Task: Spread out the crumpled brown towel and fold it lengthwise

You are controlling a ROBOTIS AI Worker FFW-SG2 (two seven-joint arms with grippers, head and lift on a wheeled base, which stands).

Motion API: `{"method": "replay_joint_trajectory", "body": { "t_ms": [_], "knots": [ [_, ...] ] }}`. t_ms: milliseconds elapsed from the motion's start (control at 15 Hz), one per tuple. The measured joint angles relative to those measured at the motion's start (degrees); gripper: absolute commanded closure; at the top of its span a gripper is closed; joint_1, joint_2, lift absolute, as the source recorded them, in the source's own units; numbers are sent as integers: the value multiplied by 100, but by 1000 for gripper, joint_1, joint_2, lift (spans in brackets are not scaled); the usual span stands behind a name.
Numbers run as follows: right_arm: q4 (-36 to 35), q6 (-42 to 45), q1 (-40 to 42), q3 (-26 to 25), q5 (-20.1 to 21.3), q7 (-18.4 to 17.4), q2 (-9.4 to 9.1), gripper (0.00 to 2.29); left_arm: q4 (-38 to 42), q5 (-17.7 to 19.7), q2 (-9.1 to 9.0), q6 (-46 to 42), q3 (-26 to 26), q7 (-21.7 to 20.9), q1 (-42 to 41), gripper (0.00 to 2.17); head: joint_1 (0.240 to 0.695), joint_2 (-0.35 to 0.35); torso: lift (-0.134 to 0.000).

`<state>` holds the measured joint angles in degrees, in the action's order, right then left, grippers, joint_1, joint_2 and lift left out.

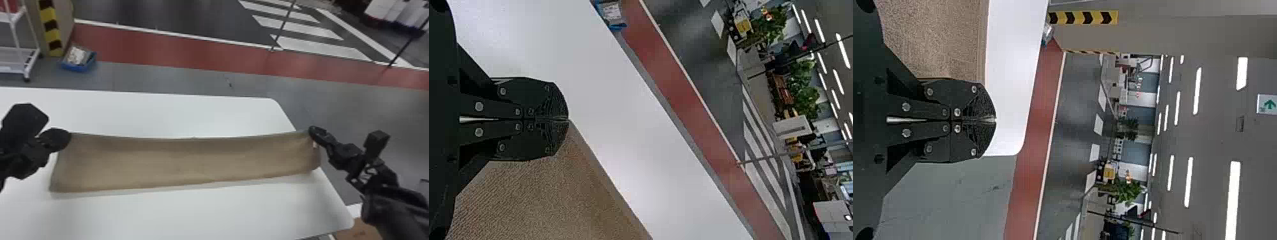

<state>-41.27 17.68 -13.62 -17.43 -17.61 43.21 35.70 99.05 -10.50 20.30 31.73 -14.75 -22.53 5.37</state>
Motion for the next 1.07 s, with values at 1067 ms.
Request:
{"method": "replay_joint_trajectory", "body": {
  "t_ms": [1067],
  "knots": [
    [120,-118,-70,-158,68,-345,-77,1636,666,57,174,169,525,-89,-551,1713,695,-350,-123]
  ]
}}
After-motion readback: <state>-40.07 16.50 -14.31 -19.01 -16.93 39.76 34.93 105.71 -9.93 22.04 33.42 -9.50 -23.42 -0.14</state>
